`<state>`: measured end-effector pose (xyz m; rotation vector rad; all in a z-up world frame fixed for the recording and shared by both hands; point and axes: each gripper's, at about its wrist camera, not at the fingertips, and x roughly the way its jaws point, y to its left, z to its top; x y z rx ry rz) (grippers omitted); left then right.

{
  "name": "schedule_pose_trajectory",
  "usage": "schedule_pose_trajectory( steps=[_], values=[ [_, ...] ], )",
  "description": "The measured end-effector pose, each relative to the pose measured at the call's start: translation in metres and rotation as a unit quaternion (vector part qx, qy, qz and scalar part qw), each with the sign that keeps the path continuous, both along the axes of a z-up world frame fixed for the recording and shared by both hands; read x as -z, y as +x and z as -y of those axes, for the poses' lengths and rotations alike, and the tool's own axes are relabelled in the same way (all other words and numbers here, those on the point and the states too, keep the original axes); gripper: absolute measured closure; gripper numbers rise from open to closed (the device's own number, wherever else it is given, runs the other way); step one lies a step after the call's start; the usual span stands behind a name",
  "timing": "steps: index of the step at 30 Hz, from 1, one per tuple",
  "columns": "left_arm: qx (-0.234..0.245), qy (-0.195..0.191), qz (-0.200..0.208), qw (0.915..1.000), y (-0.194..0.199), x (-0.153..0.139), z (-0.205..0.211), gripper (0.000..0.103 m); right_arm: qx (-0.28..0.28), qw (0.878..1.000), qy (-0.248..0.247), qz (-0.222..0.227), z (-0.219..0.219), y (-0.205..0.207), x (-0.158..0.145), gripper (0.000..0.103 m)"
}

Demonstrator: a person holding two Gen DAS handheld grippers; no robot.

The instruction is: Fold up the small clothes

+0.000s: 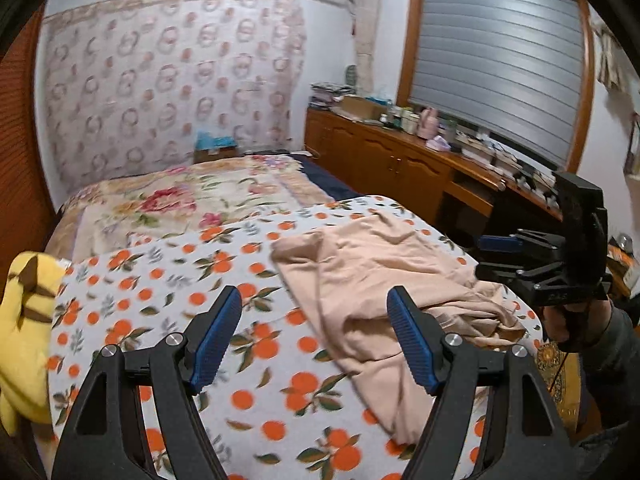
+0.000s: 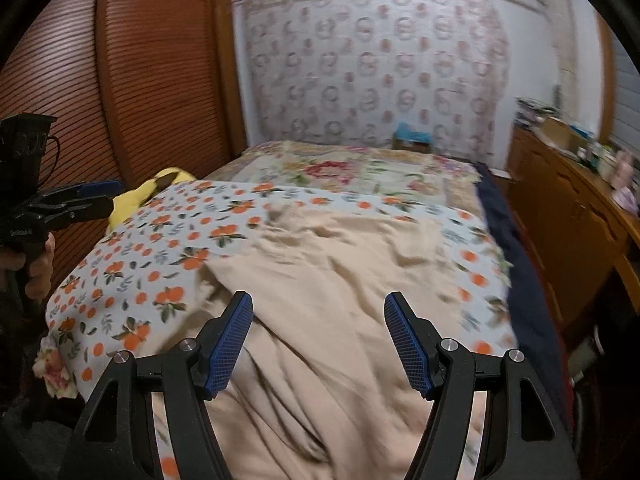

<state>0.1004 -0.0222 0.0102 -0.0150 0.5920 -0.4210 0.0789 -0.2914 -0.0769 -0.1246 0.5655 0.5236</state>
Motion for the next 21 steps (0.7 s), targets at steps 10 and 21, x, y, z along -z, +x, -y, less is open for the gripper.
schedule_pose_trajectory(
  steps=[10, 21],
  values=[
    [-0.033, -0.007, -0.001, 0.9994, -0.002, 0.015, -0.028, 0.027, -0.103, 0.992, -0.021, -0.067, -0.086, 0.061, 0.016, 0.033],
    [-0.026, -0.012, -0.017, 0.9995, -0.005, 0.033, -0.031, 0.027, -0.112, 0.982, -0.109, -0.109, -0.130, 0.103, 0.051, 0.094]
  ],
)
